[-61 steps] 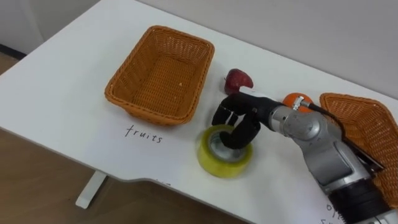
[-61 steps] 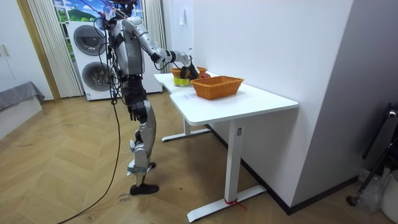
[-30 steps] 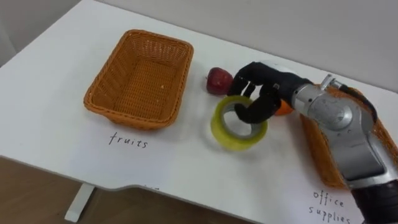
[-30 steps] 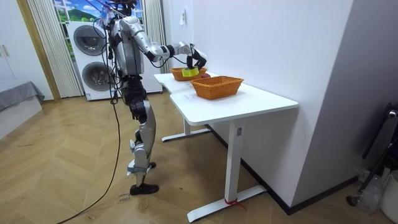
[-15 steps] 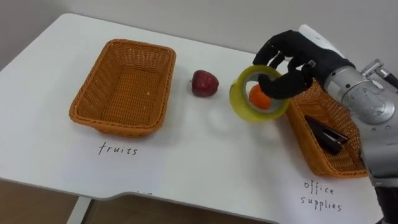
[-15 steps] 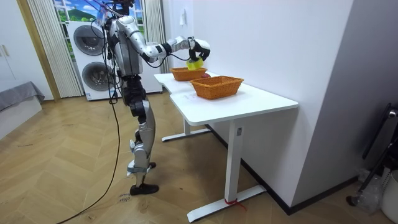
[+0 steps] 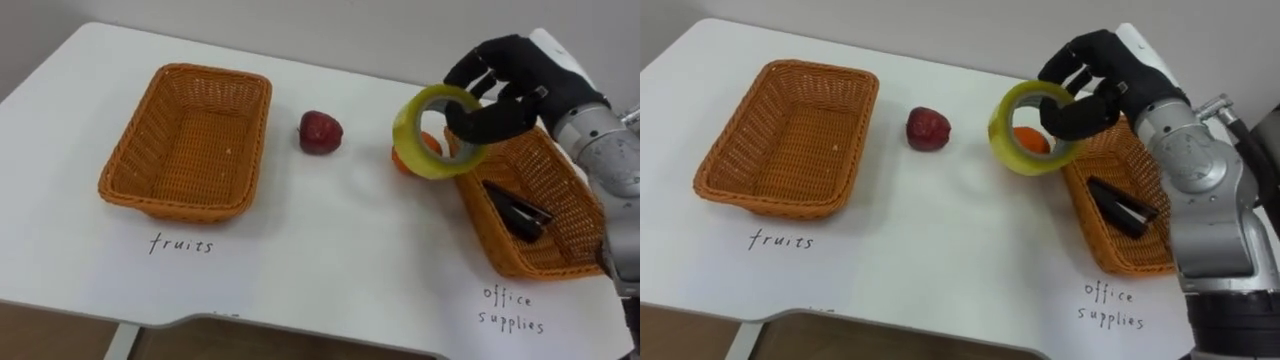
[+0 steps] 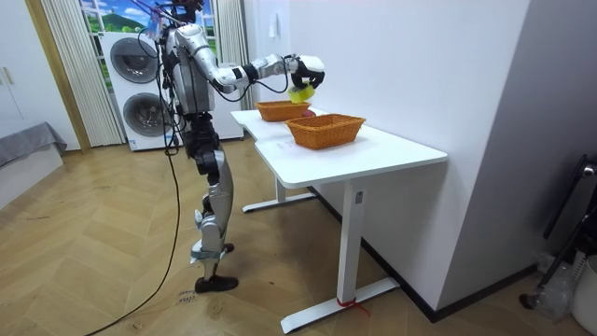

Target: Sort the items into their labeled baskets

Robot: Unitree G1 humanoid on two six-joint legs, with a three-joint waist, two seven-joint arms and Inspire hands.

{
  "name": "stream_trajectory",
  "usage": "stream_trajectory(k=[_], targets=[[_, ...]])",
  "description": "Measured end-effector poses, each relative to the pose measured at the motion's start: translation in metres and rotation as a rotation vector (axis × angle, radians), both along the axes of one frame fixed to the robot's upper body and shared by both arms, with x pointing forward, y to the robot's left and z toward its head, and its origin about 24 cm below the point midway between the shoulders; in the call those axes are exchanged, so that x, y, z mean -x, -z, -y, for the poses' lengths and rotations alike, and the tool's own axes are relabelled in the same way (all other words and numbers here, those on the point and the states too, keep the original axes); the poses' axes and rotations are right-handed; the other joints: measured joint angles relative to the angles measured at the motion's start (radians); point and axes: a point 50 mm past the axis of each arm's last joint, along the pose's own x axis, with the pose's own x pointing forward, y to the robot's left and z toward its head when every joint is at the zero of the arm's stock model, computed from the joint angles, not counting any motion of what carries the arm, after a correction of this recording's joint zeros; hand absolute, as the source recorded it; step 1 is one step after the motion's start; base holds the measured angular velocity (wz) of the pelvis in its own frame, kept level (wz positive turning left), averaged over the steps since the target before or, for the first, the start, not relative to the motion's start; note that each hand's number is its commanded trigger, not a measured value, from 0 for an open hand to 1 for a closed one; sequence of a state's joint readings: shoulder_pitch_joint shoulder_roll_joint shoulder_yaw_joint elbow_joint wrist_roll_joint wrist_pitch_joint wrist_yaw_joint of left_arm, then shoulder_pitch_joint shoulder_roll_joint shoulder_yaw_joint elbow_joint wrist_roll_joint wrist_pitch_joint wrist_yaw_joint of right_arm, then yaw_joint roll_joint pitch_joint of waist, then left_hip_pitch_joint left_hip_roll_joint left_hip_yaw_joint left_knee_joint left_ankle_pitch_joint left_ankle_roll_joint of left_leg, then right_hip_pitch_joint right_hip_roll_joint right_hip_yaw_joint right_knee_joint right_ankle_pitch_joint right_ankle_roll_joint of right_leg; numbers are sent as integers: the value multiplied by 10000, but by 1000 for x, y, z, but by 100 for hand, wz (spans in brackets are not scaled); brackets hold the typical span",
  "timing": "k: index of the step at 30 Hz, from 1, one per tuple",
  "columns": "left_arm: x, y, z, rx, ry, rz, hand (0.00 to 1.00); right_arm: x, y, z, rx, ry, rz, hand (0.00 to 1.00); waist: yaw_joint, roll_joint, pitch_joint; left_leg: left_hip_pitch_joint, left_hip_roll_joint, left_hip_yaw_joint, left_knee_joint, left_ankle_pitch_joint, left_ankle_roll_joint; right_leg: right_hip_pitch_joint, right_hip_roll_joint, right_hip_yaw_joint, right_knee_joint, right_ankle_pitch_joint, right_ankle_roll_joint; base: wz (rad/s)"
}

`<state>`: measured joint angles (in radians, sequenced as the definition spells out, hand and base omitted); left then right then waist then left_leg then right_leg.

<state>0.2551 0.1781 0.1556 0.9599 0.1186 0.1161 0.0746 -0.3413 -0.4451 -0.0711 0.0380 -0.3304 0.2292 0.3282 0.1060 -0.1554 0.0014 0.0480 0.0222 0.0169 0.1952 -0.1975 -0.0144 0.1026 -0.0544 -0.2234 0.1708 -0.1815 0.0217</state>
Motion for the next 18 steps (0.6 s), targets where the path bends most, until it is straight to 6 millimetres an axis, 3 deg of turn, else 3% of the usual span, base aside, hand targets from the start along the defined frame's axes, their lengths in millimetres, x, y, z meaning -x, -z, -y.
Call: stream_trajectory(k=[11, 18], targets=[[5, -1, -5, 133, -523, 191, 0, -2, 22, 23, -867, 790, -811, 100, -195, -188, 58, -30, 0, 5, -3, -1, 0, 17, 5, -1, 12, 0, 0, 0], [8, -1, -5, 144, -535, 120, 0, -1, 38, 35, -1176, 1367, -1204, 100, -289, -114, 81, -50, 0, 8, 1, -2, -1, 11, 10, -5, -4, 0, 0, 0]])
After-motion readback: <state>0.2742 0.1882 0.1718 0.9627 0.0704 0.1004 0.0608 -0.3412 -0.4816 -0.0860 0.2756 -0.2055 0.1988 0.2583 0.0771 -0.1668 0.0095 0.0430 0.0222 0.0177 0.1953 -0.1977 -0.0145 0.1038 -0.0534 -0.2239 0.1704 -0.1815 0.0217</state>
